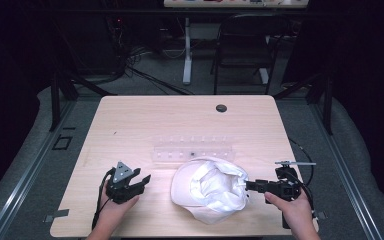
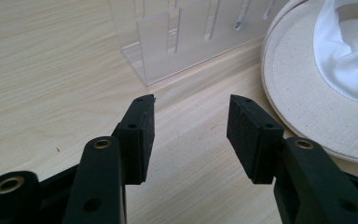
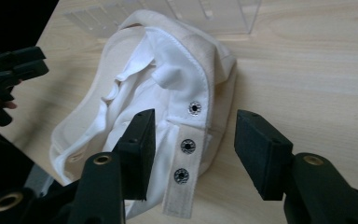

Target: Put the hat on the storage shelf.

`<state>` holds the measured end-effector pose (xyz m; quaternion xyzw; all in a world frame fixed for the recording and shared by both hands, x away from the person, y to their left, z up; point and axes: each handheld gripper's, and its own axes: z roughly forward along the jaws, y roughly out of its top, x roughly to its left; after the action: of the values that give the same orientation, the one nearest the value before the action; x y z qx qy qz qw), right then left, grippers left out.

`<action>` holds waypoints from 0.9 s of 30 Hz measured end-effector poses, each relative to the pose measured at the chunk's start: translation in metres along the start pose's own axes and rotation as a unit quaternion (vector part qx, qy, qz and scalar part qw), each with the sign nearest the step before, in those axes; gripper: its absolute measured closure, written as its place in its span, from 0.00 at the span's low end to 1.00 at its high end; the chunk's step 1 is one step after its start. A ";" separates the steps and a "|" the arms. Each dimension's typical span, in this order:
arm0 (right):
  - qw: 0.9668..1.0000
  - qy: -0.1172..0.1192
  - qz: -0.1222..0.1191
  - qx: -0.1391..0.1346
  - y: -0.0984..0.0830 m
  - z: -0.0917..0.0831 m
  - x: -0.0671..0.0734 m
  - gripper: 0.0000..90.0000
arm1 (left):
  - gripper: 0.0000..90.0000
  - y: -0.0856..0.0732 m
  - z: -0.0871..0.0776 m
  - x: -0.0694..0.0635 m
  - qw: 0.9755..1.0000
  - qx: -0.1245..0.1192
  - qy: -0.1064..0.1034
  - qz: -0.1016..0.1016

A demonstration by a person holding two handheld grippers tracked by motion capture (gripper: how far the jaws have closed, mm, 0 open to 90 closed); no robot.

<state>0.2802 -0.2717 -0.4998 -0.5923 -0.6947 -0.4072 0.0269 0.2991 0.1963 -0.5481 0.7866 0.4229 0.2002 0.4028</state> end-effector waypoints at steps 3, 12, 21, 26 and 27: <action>1.000 0.004 0.003 0.005 0.002 0.003 0.000 0.51 | 0.58 0.000 0.000 0.000 1.000 0.000 0.000 0.000; 0.999 0.012 0.018 0.036 0.000 0.020 -0.004 0.48 | 0.57 0.000 0.001 -0.001 1.000 0.002 0.000 0.003; 0.996 0.031 0.046 0.064 -0.001 0.035 -0.008 0.47 | 0.57 0.000 0.001 -0.001 1.000 0.002 -0.001 0.004; 0.995 0.041 0.052 0.077 -0.004 0.044 -0.008 0.47 | 0.57 0.000 0.002 -0.001 1.000 0.002 -0.001 0.004; 0.994 0.042 0.052 0.081 -0.004 0.046 -0.008 0.47 | 0.57 0.000 0.002 -0.002 1.000 0.003 -0.001 0.005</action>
<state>0.2993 -0.2507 -0.5365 -0.6063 -0.6916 -0.3722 0.1251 0.2990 0.1944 -0.5492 0.7899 0.4192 0.1998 0.4006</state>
